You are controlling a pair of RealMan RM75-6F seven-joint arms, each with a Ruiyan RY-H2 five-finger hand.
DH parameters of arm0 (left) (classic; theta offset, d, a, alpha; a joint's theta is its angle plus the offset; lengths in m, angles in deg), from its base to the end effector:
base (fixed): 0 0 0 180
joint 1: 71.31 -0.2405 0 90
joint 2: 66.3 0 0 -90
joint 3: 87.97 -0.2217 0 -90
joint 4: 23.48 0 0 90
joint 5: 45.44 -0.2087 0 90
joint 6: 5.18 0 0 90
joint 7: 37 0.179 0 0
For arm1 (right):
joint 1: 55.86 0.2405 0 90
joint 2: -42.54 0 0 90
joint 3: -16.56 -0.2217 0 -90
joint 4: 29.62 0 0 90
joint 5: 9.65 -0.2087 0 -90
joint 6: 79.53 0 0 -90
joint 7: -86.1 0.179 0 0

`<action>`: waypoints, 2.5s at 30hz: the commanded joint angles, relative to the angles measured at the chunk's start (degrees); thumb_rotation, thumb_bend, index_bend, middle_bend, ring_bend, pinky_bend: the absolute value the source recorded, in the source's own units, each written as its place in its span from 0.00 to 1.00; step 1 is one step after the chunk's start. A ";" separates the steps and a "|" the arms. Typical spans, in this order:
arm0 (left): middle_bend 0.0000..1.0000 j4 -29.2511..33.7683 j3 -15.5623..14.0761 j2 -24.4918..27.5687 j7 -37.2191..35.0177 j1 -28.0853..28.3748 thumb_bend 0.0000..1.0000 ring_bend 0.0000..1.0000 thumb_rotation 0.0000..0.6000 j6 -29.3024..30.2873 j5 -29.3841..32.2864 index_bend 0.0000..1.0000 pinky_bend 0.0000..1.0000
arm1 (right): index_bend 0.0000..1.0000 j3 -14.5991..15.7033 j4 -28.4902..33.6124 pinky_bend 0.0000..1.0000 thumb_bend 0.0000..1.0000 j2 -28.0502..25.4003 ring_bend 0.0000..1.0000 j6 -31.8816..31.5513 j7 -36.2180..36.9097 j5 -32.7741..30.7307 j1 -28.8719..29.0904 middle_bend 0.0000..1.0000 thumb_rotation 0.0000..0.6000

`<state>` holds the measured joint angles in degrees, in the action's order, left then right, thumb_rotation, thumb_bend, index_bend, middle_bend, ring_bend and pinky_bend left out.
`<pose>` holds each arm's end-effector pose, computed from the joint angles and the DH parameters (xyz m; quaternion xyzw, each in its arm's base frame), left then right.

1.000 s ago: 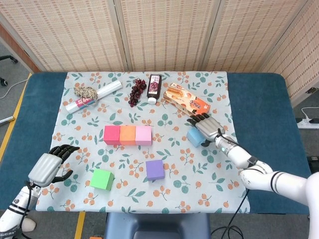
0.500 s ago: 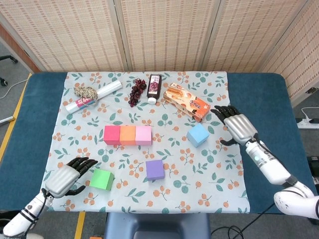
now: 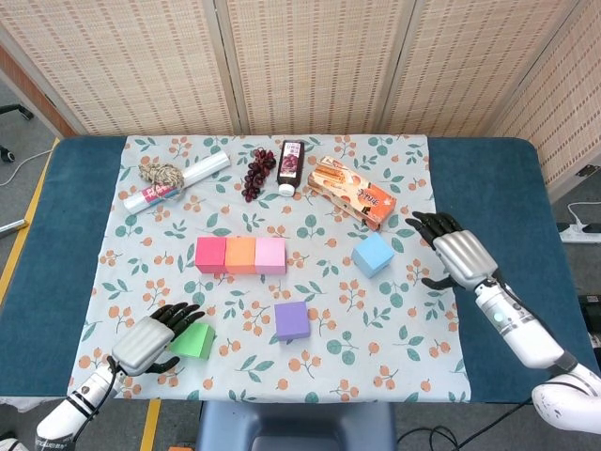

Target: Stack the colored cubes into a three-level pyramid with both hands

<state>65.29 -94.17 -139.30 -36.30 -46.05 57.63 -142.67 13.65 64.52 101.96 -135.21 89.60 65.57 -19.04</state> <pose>-0.2072 0.2367 0.0085 -0.8079 -0.3551 -0.3302 0.3349 -0.1920 -0.3419 0.0994 0.7301 -0.3933 0.3462 0.4387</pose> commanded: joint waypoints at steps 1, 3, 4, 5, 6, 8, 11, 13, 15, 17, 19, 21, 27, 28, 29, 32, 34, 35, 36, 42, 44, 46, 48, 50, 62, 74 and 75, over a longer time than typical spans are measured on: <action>0.12 -0.65 0.57 -1.45 -0.12 -0.27 0.31 0.15 1.00 0.58 0.90 0.08 0.19 | 0.00 -0.05 -0.91 0.00 0.06 0.90 0.00 0.70 0.44 0.51 -0.16 0.00 1.00; 0.17 -1.28 0.90 -2.48 -0.70 -0.35 0.31 0.19 1.00 0.61 1.71 0.14 0.21 | 0.00 -0.11 -1.43 0.00 0.06 1.41 0.00 1.01 0.59 0.87 -0.23 0.00 1.00; 0.19 -1.54 0.96 -2.80 -0.87 -0.31 0.31 0.20 1.00 0.45 1.97 0.16 0.23 | 0.00 -0.20 -1.58 0.00 0.06 1.55 0.00 1.01 0.72 1.00 -0.30 0.00 1.00; 0.21 -1.82 1.03 -3.13 -1.08 -0.24 0.31 0.22 1.00 0.30 2.19 0.18 0.25 | 0.00 -0.31 -1.70 0.00 0.06 1.65 0.00 0.96 0.87 1.11 -0.38 0.00 1.00; 0.23 -2.21 1.07 -3.54 -1.38 -0.17 0.31 0.23 1.00 0.09 2.46 0.19 0.26 | 0.00 -0.47 -1.80 0.00 0.06 1.69 0.00 0.84 1.14 1.25 -0.52 0.00 1.00; 0.28 -2.74 1.28 -3.94 -1.58 -0.17 0.31 0.27 1.00 0.29 2.76 0.24 0.30 | 0.00 -0.69 -1.91 0.00 0.06 1.66 0.00 0.55 1.55 1.51 -0.79 0.00 1.00; 0.40 -3.02 1.99 -4.05 -2.31 -0.50 0.31 0.38 1.00 1.74 3.24 0.34 0.40 | 0.00 -0.91 -1.89 0.00 0.06 1.37 0.00 0.01 2.12 2.06 -1.31 0.00 1.00; 0.45 -2.04 2.41 -2.89 -3.67 -0.43 0.31 0.42 1.00 2.50 3.37 0.37 0.47 | 0.00 -1.08 -1.72 0.00 0.06 1.01 0.00 -0.66 2.54 2.44 -1.83 0.00 1.00; 0.45 -0.34 3.48 -0.85 -5.68 -0.45 0.31 0.43 1.00 4.36 3.51 0.37 0.48 | 0.00 -1.25 -1.45 0.00 0.06 0.54 0.00 -1.53 2.91 2.85 -2.43 0.00 1.00; 0.45 1.54 5.57 1.58 -6.52 -0.54 0.31 0.43 1.00 6.76 4.44 0.37 0.49 | 0.00 -1.38 -1.07 0.00 0.06 -0.08 0.00 -2.44 3.09 3.21 -3.09 0.00 1.00; 0.45 3.18 8.16 3.43 -6.55 -0.31 0.31 0.43 1.00 8.41 6.13 0.36 0.49 | 0.00 -1.43 -0.63 0.00 0.06 -0.71 0.00 -2.93 3.11 3.33 -3.60 0.00 1.00; 0.44 4.69 11.59 4.98 -7.20 0.61 0.31 0.43 1.00 8.67 9.36 0.36 0.48 | 0.00 -1.45 0.18 0.00 0.06 -1.56 0.00 -3.26 2.90 3.25 -4.15 0.00 1.00; 0.42 5.76 18.32 8.38 -8.96 7.36 0.30 0.41 1.00 -0.96 18.11 0.35 0.46 | 0.00 -1.04 3.62 0.00 0.06 -3.66 0.00 -5.53 0.68 3.38 -6.49 0.00 1.00; 0.42 5.48 18.95 8.42 -8.19 8.56 0.30 0.41 1.00 -2.69 19.27 0.34 0.46 | 0.00 -0.97 4.03 0.00 0.06 -3.83 0.00 -5.94 0.34 3.40 -6.88 0.00 1.00; 0.42 5.17 19.52 8.33 -7.27 9.79 0.30 0.41 1.00 -4.34 20.35 0.34 0.45 | 0.00 -0.87 4.38 0.00 0.06 -3.96 0.00 -6.30 0.03 3.47 -7.24 0.00 1.00; 0.42 3.47 20.97 7.16 -4.33 13.52 0.30 0.41 1.00 -8.98 23.78 0.34 0.44 | 0.00 -0.72 5.30 0.00 0.06 -4.24 0.00 -7.44 -0.63 3.68 -8.33 0.00 1.00; 0.42 2.09 21.56 5.92 -2.31 15.74 0.30 0.41 1.00 -11.56 26.12 0.34 0.43 | 0.00 -0.76 5.78 0.00 0.06 -4.43 0.00 -8.15 -0.92 3.73 -8.98 0.00 1.00; 0.42 1.53 21.67 5.37 -1.47 16.59 0.30 0.41 1.00 -12.57 27.06 0.34 0.43 | 0.00 -0.77 5.97 0.00 0.06 -4.55 0.00 -8.37 -1.05 3.72 -9.23 0.00 1.00; 0.42 0.85 21.73 4.68 -0.41 17.62 0.30 0.41 1.00 -13.83 28.26 0.34 0.43 | 0.00 -0.78 6.20 0.00 0.06 -4.69 0.00 -8.62 -1.24 3.67 -9.54 0.00 1.00; 0.42 -0.52 21.70 2.35 3.76 20.87 0.31 0.40 1.00 -17.22 33.93 0.33 0.43 | 0.00 -0.99 7.07 0.00 0.06 -5.22 0.00 -9.29 -1.83 3.49 -10.65 0.00 1.00; 0.42 -0.66 21.49 1.69 4.93 21.37 0.31 0.40 1.00 -17.28 35.18 0.32 0.43 | 0.00 -1.05 7.10 0.00 0.06 -5.20 0.00 -9.33 -1.87 3.58 -10.84 0.00 1.00; 0.42 -1.03 21.16 0.80 6.58 21.91 0.31 0.40 1.00 -17.06 36.59 0.32 0.43 | 0.00 -1.11 6.98 0.00 0.06 -5.09 0.00 -9.13 -1.85 3.66 -10.94 0.00 1.00; 0.42 -1.39 20.91 -0.05 7.72 22.45 0.31 0.40 1.00 -17.04 37.78 0.32 0.42 | 0.00 -1.17 6.83 0.00 0.06 -4.96 0.00 -8.83 -1.76 3.69 -10.98 0.00 1.00; 0.42 -1.60 20.82 -0.52 8.04 22.81 0.31 0.39 1.00 -17.22 38.64 0.32 0.42 | 0.00 -1.28 6.72 0.00 0.06 -4.87 0.00 -8.68 -1.64 3.75 -11.01 0.00 1.00; 0.41 -2.91 19.64 -1.93 9.54 24.36 0.31 0.39 1.00 -17.50 38.73 0.32 0.40 | 0.00 -1.68 6.64 0.00 0.06 -4.73 0.00 -8.40 -1.93 3.48 -11.68 0.00 1.00; 0.41 -5.20 18.90 -3.79 9.46 25.58 0.31 0.38 1.00 -18.45 39.23 0.32 0.39 | 0.00 -2.08 6.01 0.00 0.06 -4.59 0.00 -7.90 -1.58 2.85 -12.20 0.00 1.00; 0.41 -5.30 18.88 -3.85 9.46 25.61 0.31 0.38 1.00 -18.37 39.38 0.32 0.39 | 0.00 -2.14 5.90 0.00 0.06 -4.51 0.00 -7.81 -1.49 2.84 -12.20 0.00 1.00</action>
<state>60.03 -75.27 -143.11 -26.85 -20.46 39.23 -103.34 11.54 70.45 97.41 -143.05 88.07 68.42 -31.24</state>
